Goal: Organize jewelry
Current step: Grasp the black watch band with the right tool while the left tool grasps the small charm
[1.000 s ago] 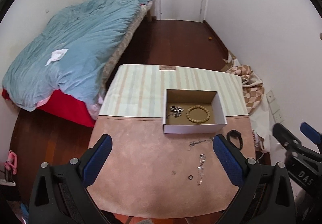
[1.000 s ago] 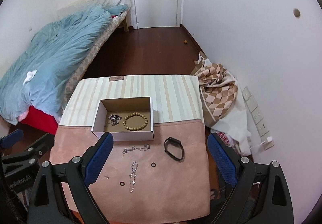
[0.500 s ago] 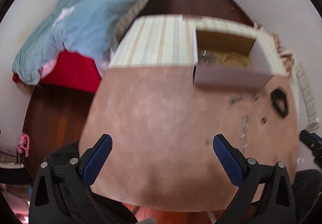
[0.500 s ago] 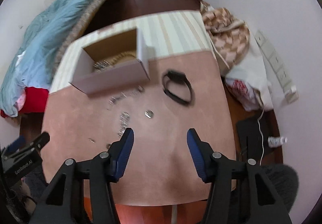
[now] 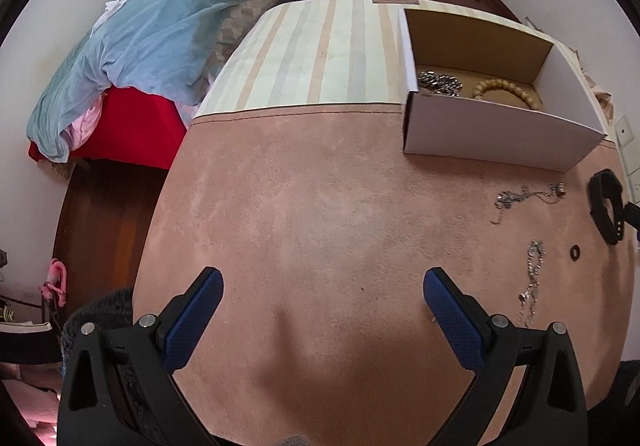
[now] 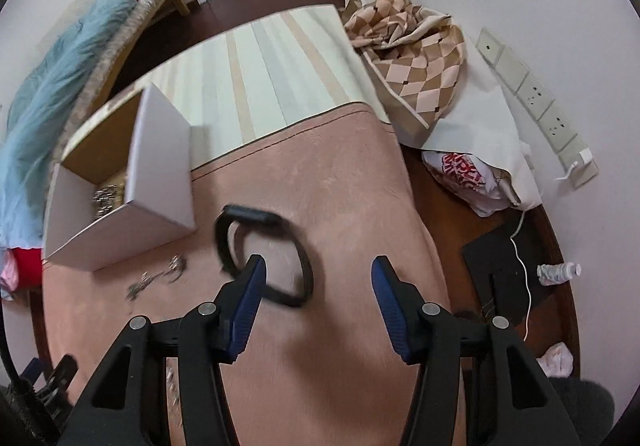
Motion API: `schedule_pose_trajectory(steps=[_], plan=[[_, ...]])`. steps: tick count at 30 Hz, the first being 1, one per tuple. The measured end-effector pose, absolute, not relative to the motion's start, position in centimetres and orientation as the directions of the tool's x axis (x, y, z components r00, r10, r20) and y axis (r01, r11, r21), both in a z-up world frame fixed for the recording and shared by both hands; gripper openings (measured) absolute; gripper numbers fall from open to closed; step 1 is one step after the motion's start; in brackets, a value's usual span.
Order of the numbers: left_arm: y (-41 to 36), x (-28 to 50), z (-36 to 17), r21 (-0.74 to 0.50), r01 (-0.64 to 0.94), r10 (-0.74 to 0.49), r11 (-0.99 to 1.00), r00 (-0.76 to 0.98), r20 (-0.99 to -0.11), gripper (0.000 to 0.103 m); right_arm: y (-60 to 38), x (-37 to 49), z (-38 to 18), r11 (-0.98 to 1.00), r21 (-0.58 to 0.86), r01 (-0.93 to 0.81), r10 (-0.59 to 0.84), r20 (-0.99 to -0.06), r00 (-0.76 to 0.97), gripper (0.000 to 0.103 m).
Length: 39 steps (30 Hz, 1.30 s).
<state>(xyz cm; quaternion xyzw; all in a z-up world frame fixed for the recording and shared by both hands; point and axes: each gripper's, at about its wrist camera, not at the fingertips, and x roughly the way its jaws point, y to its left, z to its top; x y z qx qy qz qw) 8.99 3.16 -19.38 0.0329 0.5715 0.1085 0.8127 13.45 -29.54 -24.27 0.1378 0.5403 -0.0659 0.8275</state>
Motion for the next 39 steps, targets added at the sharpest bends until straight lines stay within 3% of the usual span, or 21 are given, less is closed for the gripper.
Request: schedule_pose_trajectory(steps=[2,4,5,19,27,33,39], plan=[[3.5,8.9,-19.9,0.185,-0.137,0.219,0.973,0.310,-0.925,0.102,-29.2,14.4,-25.4,0.959,0.137,0.247,0.033,-0.923,0.382,0.050],[3.9,8.6,-20.4,0.192,-0.130,0.223,0.973,0.296,-0.929,0.102,-28.6,14.6,-25.5,0.971,0.093,0.221,-0.004,-0.916,0.401,0.013],[4.1,8.3,-20.6,0.195,-0.125,0.224,0.973,0.290,-0.931,0.102,-28.3,14.7,-25.5,0.974,0.097,0.203,0.007,-0.915,0.404,0.004],[1.0,5.6,-21.3,0.020,0.004,0.017,1.000,0.317,-0.948,0.098,-25.4,5.0,-23.8,0.983,0.153,0.105,0.090,-0.890,0.446,0.003],[-1.4,5.7,-22.7,0.003,0.043,-0.011,0.999,0.314,-0.950,0.047,-25.7,3.4,-24.4,0.975,0.153,0.161,0.067,-0.893,0.444,0.003],[-2.3,5.3,-22.7,-0.001,0.068,-0.025,0.998,0.349,-0.937,0.022,-25.4,3.4,-24.4,0.979,0.138,0.152,0.056,-0.894,0.445,0.003],[-2.6,5.1,-22.6,-0.008,0.070,-0.033,0.998,0.357,-0.934,0.012,-25.2,3.3,-24.3,0.980,0.131,0.151,0.051,-0.893,0.446,0.003]])
